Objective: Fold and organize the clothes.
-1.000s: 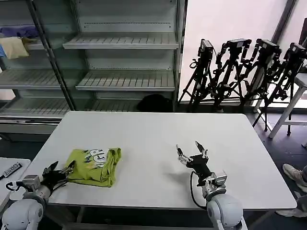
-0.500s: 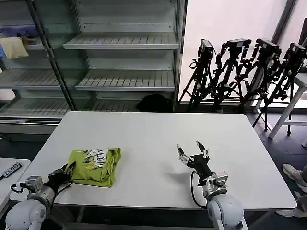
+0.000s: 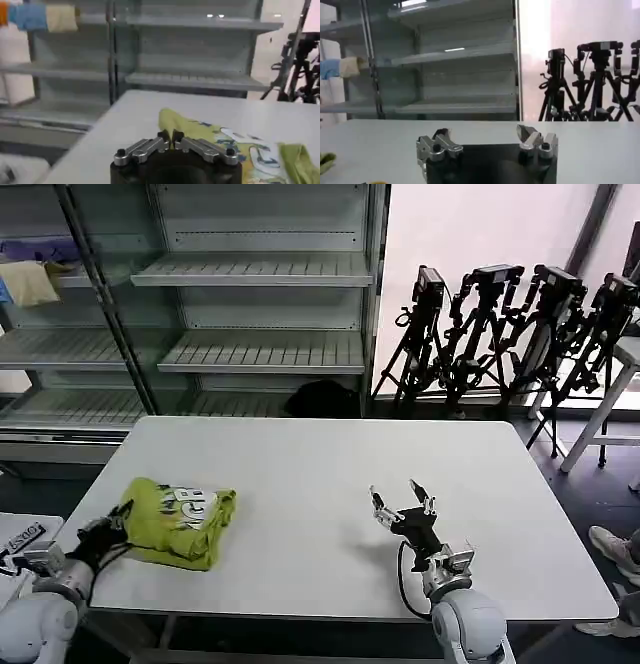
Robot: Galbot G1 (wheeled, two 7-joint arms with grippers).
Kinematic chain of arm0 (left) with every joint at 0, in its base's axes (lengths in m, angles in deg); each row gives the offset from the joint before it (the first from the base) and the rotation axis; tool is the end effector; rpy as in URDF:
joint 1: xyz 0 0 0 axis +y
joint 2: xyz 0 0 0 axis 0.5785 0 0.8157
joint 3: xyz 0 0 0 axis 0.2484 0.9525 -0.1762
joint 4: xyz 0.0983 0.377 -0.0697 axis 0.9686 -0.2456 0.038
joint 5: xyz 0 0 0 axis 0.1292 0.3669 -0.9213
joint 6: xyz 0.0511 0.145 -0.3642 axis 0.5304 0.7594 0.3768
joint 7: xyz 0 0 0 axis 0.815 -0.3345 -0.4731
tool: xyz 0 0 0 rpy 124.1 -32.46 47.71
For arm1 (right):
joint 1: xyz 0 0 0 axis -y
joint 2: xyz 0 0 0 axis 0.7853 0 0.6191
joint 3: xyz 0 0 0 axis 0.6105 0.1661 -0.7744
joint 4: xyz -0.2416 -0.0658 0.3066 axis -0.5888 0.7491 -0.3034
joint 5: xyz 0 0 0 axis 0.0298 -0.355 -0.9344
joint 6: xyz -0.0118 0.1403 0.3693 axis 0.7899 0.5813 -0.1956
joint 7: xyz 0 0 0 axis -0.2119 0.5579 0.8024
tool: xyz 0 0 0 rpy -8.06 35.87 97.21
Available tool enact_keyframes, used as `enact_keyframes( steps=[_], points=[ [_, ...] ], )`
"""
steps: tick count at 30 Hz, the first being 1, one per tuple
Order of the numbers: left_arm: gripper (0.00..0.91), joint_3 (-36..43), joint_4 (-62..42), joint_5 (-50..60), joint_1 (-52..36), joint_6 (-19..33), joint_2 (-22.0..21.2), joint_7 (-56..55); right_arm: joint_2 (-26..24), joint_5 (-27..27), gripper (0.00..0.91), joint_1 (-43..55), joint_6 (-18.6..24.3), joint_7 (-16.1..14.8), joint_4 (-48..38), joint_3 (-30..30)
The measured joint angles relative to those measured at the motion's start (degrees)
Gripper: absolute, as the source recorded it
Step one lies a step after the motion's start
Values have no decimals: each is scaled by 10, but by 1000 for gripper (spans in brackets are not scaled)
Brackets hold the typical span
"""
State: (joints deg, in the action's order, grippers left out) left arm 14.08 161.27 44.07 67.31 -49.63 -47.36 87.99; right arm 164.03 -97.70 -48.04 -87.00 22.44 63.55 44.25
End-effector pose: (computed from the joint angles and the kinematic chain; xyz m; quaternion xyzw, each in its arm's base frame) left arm 0.3003 0.2570 -0.2827 0.0331 -0.9907 0.0097 0.1317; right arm 0.3201 -0.0050 -0.3177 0.1236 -0.9912 -0.0317 0.0363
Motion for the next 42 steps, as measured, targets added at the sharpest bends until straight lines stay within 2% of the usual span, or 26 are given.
enact_keyframes(
  steps=[9, 16, 22, 30, 42],
  points=[
    [0, -53, 24, 68, -31, -1, 55, 21, 3, -2, 907, -1, 6, 0, -8, -1],
    [0, -45, 87, 86, -39, -26, 65, 15, 3, -3, 907, -7, 13, -2, -12, -5],
    [10, 44, 127, 148, -17, -22, 24, 10, 1, -5, 907, -18, 19, -2, -17, -13],
    [10, 203, 88, 214, -25, -1, -42, -12, -5, -9, 907, -28, 20, -1, -17, -27],
    [20, 366, 72, 198, -82, 3, -71, -51, 2, -4, 907, -25, 16, 2, -19, -25]
  ],
)
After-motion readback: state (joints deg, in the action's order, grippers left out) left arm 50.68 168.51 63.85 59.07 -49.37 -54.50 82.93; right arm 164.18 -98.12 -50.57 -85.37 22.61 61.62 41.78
